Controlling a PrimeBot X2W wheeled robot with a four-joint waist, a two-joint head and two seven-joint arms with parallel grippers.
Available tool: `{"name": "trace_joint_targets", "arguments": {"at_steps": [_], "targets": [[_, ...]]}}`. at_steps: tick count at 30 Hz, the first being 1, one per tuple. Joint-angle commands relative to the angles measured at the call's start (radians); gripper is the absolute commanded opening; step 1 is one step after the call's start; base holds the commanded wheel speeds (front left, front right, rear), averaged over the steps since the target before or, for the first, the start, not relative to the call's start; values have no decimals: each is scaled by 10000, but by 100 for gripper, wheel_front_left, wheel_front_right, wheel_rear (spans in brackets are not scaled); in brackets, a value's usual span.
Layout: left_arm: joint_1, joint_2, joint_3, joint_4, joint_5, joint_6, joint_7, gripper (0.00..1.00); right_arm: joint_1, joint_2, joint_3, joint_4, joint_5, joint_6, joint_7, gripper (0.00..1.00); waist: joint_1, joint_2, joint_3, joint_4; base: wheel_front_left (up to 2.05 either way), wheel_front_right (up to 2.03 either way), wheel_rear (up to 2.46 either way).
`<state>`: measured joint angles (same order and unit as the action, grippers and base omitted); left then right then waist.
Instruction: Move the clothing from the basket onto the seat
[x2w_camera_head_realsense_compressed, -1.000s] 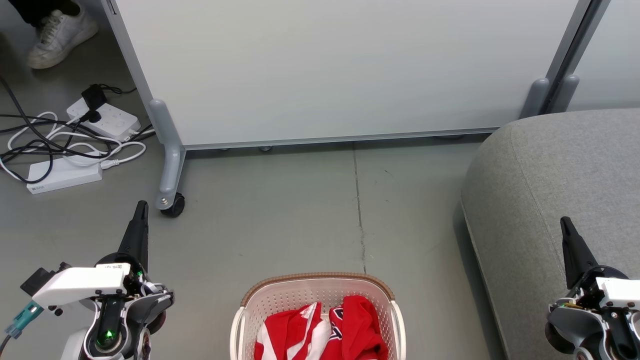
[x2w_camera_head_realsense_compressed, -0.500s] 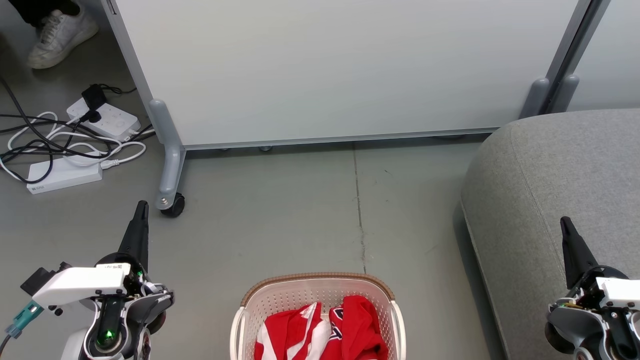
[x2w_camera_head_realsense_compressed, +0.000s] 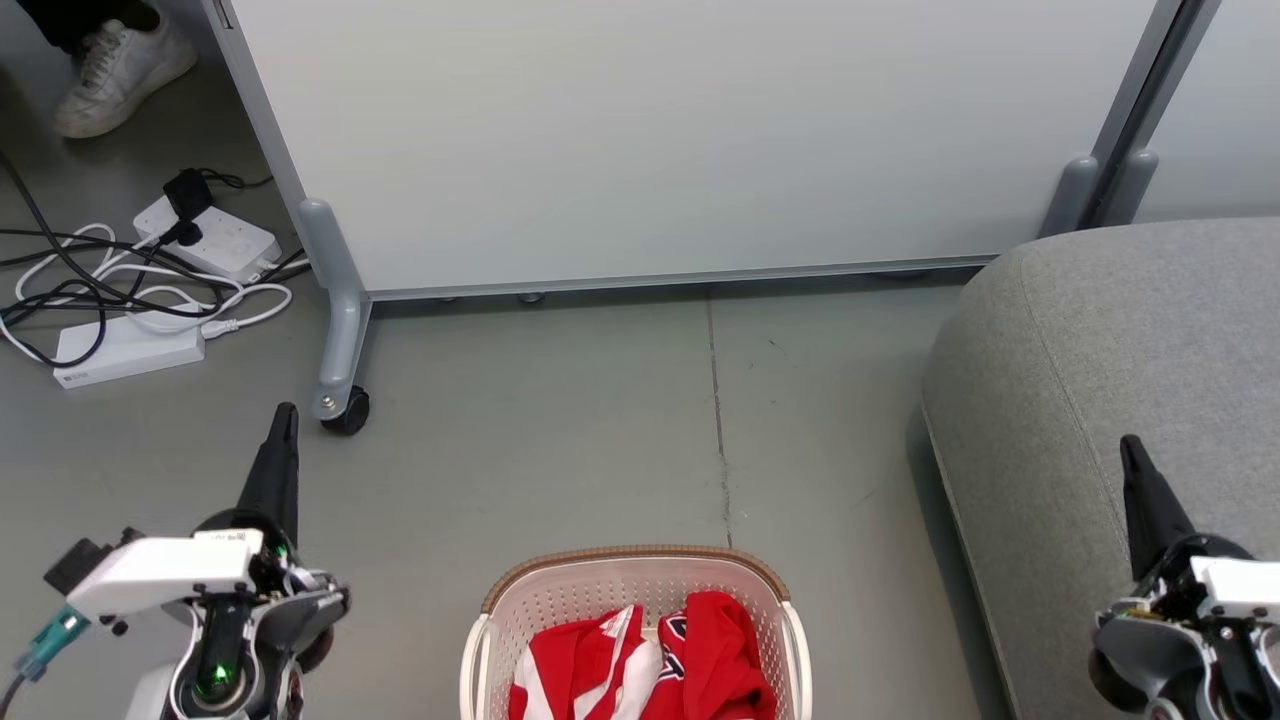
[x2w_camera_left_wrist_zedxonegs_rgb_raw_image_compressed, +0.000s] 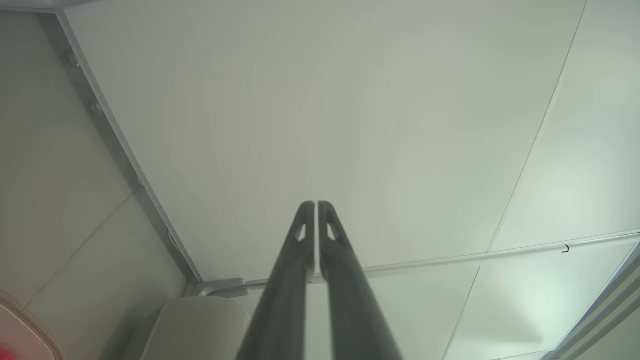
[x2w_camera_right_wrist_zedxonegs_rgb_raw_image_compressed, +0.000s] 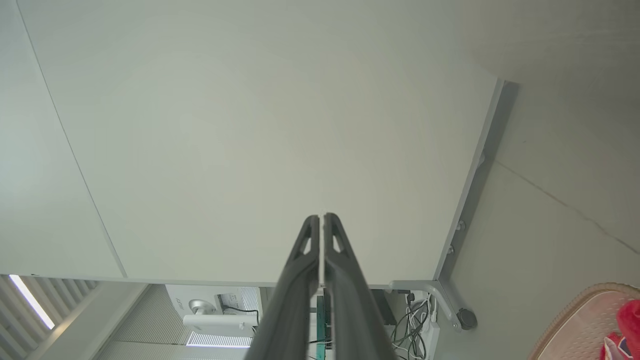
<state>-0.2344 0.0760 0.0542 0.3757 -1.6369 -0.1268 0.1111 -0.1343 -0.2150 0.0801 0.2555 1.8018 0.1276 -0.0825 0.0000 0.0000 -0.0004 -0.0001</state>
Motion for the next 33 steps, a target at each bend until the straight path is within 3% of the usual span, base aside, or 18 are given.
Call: {"name": "trace_joint_targets", "arguments": {"at_steps": [1, 10, 17, 26, 33], "targets": [[23, -3, -6, 21, 3, 4, -13, 100, 13, 10, -1, 27, -6, -4, -4, 100, 0, 0, 1, 0, 0, 0, 0], [458, -116, 11, 172, 113, 27, -261, 100, 257, 298, 24, 251, -339, -12, -121, 100, 0, 0, -37, -13, 0, 0, 0], [643, -127, 142, -32, 334, 18, -648, 100, 185, 439, -91, 188, -1408, -6, -309, 100, 0, 0, -98, -25, 0, 0, 0], [801, -140, 432, -316, 1005, 8, -1044, 100, 36, 611, -550, -397, -3448, 1, -503, 100, 0, 0, -156, -1, 0, 0, 0], [869, -148, 714, -524, 1799, 0, -1325, 100, 24, 689, -347, -921, -5439, 6, -640, 100, 0, 0, -207, 32, 0, 0, 0]]}}
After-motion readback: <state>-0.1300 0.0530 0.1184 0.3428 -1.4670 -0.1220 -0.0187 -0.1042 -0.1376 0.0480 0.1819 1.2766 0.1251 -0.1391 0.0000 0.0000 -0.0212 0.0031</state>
